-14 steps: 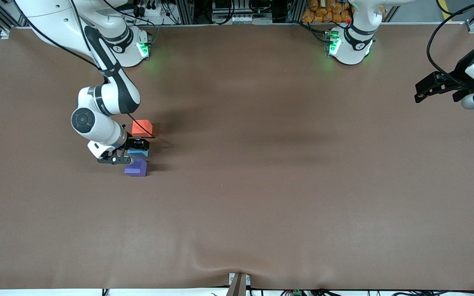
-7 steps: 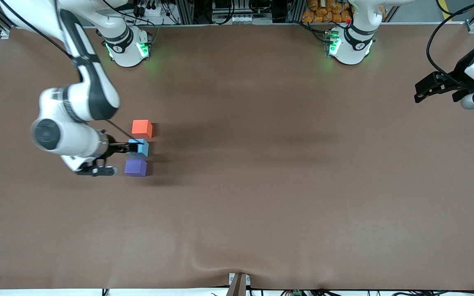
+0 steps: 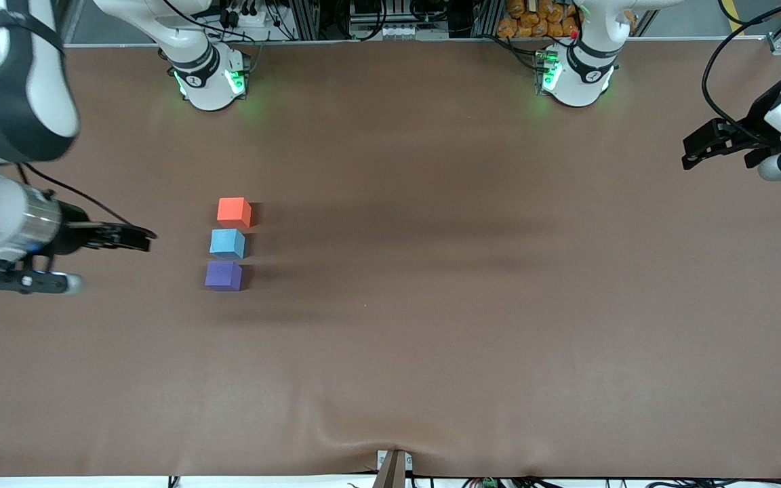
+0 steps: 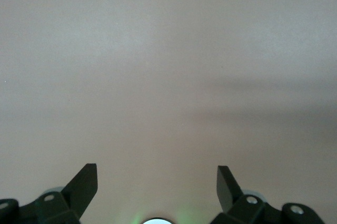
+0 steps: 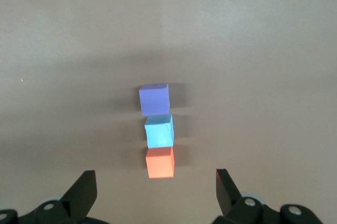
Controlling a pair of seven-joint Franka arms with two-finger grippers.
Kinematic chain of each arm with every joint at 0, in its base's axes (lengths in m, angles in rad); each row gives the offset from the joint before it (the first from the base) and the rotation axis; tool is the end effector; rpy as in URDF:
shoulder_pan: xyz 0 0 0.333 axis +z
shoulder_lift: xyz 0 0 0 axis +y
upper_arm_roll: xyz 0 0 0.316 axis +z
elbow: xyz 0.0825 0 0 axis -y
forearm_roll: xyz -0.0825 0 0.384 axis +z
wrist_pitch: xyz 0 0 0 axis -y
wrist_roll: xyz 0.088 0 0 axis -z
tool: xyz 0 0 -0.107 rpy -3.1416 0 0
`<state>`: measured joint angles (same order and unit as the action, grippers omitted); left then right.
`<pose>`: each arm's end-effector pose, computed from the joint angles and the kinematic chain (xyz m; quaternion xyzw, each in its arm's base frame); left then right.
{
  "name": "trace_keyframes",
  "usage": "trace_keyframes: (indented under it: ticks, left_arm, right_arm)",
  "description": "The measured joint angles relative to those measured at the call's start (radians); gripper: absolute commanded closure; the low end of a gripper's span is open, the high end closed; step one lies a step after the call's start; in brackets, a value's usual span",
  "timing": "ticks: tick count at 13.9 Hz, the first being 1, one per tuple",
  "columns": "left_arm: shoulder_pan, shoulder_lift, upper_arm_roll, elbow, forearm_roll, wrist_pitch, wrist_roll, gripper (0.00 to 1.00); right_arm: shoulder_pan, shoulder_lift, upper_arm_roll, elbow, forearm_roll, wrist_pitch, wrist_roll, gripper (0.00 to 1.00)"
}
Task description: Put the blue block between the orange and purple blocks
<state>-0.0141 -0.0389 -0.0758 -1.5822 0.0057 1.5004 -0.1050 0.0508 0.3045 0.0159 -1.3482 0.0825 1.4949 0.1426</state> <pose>0.5329 -0.0483 0.6343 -0.9997 -0.0077 0.0210 0.0064 0.6311 0.0501 0.5415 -0.9952 0.0381 0.0828 0.0352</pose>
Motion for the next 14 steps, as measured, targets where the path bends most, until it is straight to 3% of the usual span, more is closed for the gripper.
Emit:
trace_keyframes:
  ticks: [5, 10, 14]
  left_arm:
    - [-0.001, -0.001, -0.002, 0.001, 0.000, 0.000, 0.003, 0.00]
    - [-0.001, -0.002, -0.002, 0.008, 0.000, 0.002, 0.003, 0.00]
    - [0.000, -0.002, -0.001, 0.010, 0.000, 0.005, 0.003, 0.00]
  right_arm:
    - [-0.001, -0.085, 0.003, 0.078, -0.004, -0.118, 0.004, 0.00]
    - [-0.012, -0.276, 0.001, -0.076, -0.010, -0.101, 0.006, 0.00]
    - [-0.017, -0.332, -0.005, -0.146, -0.011, -0.055, 0.006, 0.00]
